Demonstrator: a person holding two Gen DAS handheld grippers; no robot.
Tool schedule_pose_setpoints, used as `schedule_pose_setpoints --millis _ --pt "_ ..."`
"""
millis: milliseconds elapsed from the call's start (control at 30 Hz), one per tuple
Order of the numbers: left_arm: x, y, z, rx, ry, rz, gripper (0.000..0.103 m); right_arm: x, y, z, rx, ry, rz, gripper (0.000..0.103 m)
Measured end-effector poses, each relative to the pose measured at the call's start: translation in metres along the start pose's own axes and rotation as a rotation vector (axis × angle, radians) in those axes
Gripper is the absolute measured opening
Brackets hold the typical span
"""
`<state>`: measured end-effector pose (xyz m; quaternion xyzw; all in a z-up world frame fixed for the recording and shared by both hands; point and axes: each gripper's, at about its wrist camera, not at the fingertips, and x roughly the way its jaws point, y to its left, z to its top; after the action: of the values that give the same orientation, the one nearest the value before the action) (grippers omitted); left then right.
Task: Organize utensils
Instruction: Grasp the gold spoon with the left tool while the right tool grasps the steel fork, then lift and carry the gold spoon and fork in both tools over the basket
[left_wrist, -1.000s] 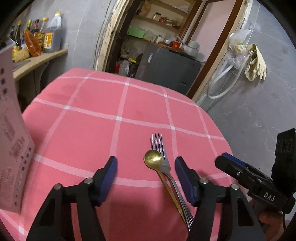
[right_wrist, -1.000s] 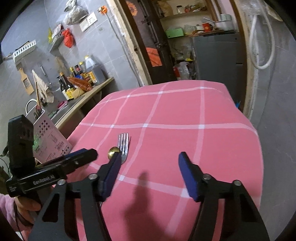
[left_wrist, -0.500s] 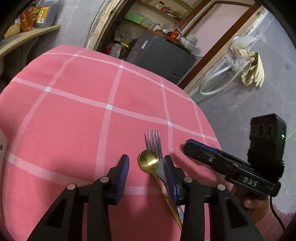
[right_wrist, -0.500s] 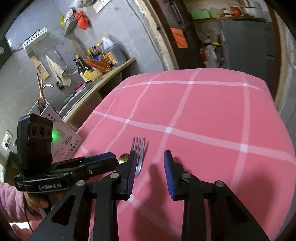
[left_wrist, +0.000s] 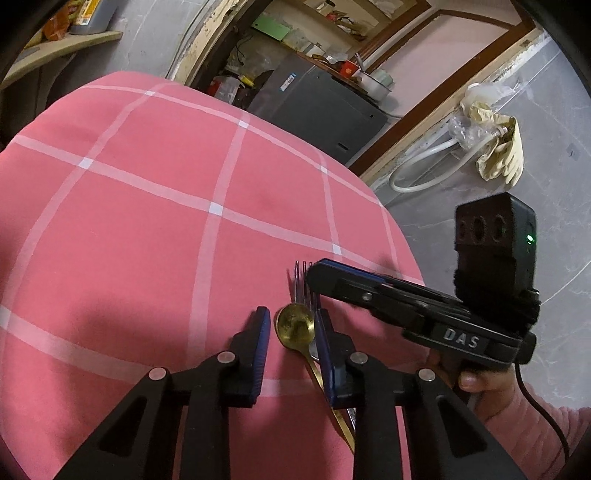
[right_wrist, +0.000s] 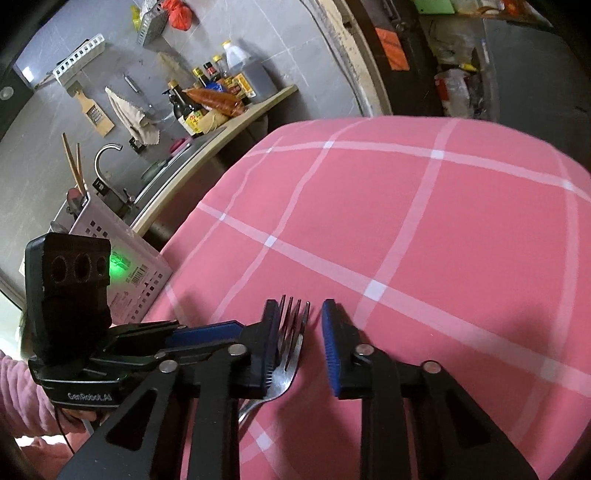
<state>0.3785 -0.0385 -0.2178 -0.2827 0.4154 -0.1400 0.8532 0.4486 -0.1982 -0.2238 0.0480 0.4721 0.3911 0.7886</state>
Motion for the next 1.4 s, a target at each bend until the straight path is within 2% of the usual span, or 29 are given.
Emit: schedule_pose_setpoints --millis 67,267,433,600,800,867,967,1167,1233,1400 --pt "0.001 0.0 0.0 -0.001 0.0 -0.002 0.023 0.001 -0.001 0.0 0.009 0.008 0.012 0.013" --pt "0.001 0.0 0.001 0.004 0.003 0.003 0.023 -0.002 0.0 -0.004 0.01 -0.011 0.008 0.008" --pt "0.003 -0.003 0.007 0.023 0.038 0.005 0.023 -0.021 -0.004 -0.014 0.035 -0.057 -0.046 0.007" --pt "0.009 -0.013 0.013 0.093 0.092 0.021 0.023 -0.044 -0.013 -0.028 0.083 -0.095 -0.084 0.006" --pt "0.016 -0.025 0.018 0.192 0.144 0.034 0.023 -0.06 -0.025 -0.048 0.165 -0.12 -0.089 0.006" --pt "0.017 -0.03 0.018 0.232 0.151 0.059 0.021 -0.062 -0.028 -0.052 0.185 -0.13 -0.088 0.006" --pt "0.019 -0.034 0.018 0.258 0.165 0.113 0.005 -0.061 -0.026 -0.056 0.203 -0.137 -0.092 0.006" --pt "0.019 -0.036 0.024 0.217 0.2 0.133 0.003 -0.063 -0.019 -0.061 0.237 -0.152 -0.108 0.005" --pt "0.014 -0.041 0.025 0.209 0.193 0.139 0.002 -0.069 -0.015 -0.063 0.24 -0.163 -0.111 0.005" --pt "-0.013 -0.059 0.021 0.263 0.122 0.165 0.002 -0.098 0.004 -0.068 0.242 -0.25 -0.132 0.003"
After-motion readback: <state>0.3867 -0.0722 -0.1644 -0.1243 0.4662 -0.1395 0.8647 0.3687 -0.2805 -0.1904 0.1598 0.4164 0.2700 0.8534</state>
